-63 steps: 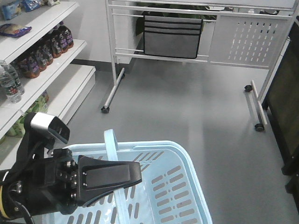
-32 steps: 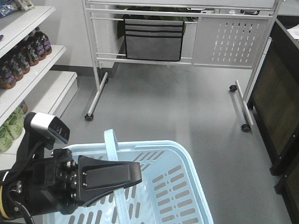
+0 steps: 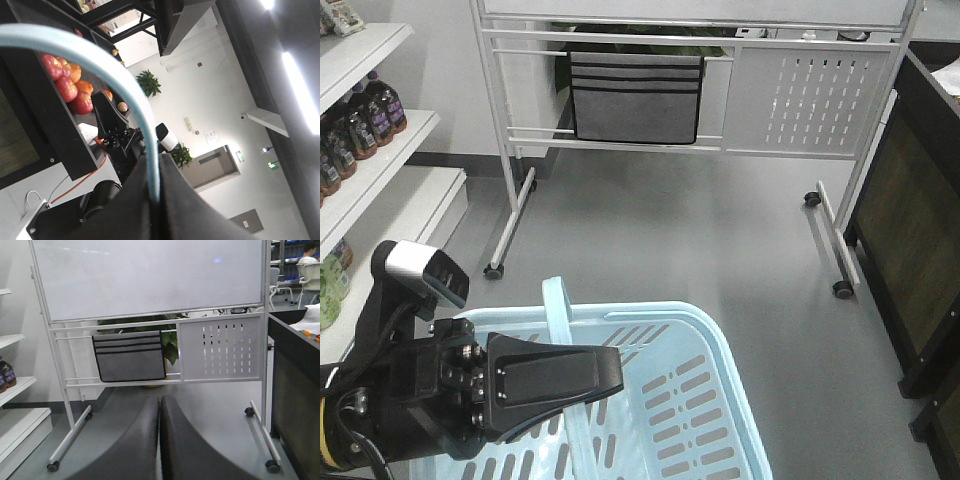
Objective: Place coke in basket with both arms
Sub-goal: 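Drive the base forward past the whiteboard stand carrying the basket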
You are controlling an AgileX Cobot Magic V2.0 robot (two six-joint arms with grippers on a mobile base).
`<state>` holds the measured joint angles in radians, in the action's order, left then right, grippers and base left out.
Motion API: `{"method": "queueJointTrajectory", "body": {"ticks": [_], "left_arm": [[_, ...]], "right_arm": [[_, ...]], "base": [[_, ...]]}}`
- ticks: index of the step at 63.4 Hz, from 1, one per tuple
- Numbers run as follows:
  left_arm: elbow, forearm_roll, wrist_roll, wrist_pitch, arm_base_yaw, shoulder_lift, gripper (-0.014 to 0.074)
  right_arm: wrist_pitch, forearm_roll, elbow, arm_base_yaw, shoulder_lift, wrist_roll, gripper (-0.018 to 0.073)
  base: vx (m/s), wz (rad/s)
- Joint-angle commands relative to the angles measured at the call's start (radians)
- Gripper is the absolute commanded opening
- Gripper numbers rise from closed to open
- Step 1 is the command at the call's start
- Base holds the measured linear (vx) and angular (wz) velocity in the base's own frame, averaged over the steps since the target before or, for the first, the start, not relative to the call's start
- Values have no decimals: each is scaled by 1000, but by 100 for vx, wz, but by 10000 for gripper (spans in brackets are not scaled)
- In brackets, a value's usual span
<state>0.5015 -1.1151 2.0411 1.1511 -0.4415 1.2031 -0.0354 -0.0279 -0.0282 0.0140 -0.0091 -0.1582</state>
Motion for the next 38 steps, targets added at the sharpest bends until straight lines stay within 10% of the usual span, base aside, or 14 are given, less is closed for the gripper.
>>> {"method": "queueJointTrajectory", "body": {"ticks": [1, 38], "left_arm": [[20, 73, 3, 226, -6, -24, -7], [20, 73, 3, 226, -6, -24, -7]], "right_arm": [[69, -3, -15, -2, -18, 12, -5], [69, -3, -15, -2, -18, 12, -5]], "base": [[20, -5], [21, -4]]}}
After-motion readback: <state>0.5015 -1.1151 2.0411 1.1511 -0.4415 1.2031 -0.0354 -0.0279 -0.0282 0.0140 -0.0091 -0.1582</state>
